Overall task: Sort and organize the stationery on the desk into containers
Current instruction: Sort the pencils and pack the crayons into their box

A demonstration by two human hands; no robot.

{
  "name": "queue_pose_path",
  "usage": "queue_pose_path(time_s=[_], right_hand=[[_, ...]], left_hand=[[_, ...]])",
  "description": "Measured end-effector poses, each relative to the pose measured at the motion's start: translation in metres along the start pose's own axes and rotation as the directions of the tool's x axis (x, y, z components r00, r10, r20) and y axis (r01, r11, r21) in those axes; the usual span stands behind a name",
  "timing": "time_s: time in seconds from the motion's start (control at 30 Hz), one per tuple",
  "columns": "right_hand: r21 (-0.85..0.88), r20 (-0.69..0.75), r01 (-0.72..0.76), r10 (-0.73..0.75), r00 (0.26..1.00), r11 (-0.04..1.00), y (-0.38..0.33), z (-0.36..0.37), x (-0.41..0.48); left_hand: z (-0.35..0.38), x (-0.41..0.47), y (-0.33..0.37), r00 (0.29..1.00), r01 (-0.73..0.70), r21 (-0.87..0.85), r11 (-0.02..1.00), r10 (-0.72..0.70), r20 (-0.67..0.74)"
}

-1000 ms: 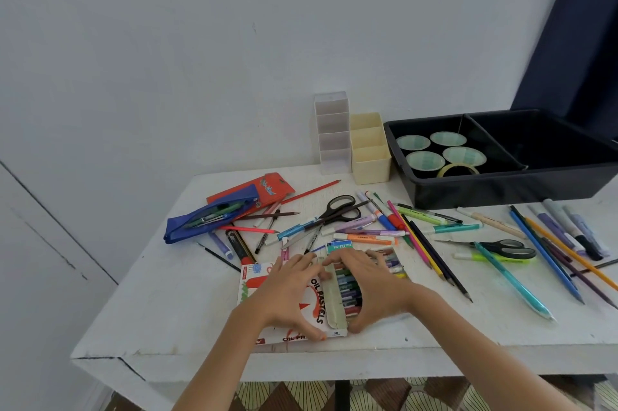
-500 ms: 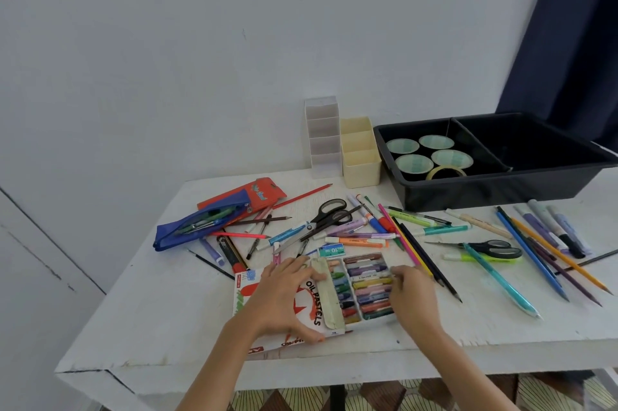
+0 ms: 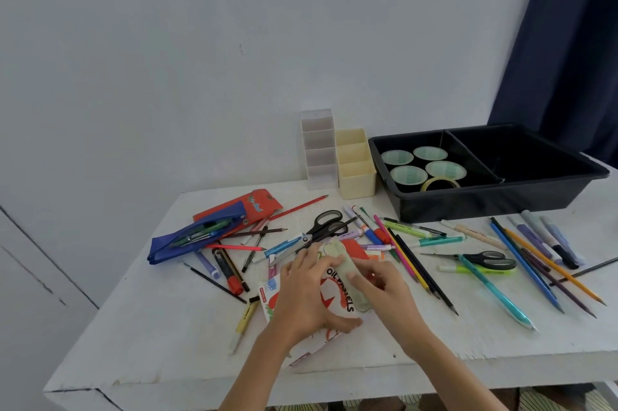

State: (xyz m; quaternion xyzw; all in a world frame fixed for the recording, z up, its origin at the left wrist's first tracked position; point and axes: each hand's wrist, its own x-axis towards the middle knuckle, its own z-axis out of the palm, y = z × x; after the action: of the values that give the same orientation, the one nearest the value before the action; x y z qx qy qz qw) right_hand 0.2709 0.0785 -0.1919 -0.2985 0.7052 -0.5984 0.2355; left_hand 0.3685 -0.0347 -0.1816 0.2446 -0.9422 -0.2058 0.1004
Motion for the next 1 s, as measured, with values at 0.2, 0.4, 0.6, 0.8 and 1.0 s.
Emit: queue_pose_path(time_s=[0.2, 0.4, 0.6, 0.8, 1.0], right_hand=[[-0.159, 0.083, 0.262, -0.252, 0.964, 0.952, -0.022, -0.029, 0.008], [-0.212, 0.081, 0.336, -0.326, 0.942, 0.918, -0.034, -0.058, 0.024], [-0.146, 0.054, 0.288, -0.283, 0.958, 0.947, -0.03, -0.068, 0.029], [0.201, -0.19, 0.196, -0.158, 0.969, 0.96, -0.031, -0.059, 0.024], [-0.041, -0.275, 0.272, -0.273, 0.922, 0.961, -0.027, -0.052, 0.02]], left_hand=[[0.009, 0.013, 0.021, 0.918, -0.05, -0.263, 0.964, -0.059, -0.392], [0.012, 0.021, 0.022, 0.837, -0.158, -0.461, 0.873, -0.13, -0.532], [-0.001, 0.023, 0.013, 0.868, -0.222, -0.68, 0.699, -0.176, -0.464], [-0.022, 0.027, 0.017, 0.879, -0.16, -0.788, 0.594, -0.278, -0.388], [-0.026, 0.026, 0.009, 0.883, -0.215, -0.695, 0.687, -0.167, -0.438]])
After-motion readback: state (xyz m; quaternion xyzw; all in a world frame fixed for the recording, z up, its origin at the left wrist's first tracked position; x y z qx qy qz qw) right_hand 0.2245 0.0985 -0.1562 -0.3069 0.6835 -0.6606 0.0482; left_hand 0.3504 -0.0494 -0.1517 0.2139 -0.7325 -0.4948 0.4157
